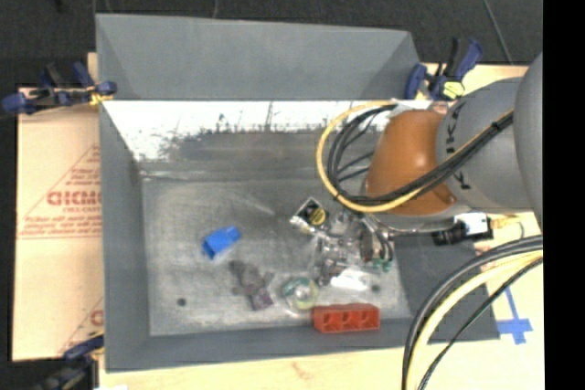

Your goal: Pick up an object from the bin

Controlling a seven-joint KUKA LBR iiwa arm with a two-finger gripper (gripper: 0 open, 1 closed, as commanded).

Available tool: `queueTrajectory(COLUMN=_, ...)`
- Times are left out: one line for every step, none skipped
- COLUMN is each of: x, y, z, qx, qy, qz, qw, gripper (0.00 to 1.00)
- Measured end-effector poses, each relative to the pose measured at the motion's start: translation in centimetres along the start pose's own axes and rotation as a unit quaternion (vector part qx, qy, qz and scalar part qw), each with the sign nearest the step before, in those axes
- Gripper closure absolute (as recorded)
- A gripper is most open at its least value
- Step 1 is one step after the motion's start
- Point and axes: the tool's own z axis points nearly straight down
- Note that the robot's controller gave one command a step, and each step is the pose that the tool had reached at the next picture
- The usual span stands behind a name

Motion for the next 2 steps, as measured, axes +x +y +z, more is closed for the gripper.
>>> queueTrajectory(x=-0.5, y=-0.7, z=-10.4, qx=0.000, qy=0.0042, qz=0.005, qw=1.0000, gripper=1.00)
queueTrajectory(x=0.9, y=0.5, z=-16.6, qx=0.000, qy=0.0062, qz=-0.137, qw=0.9905, gripper=1.00)
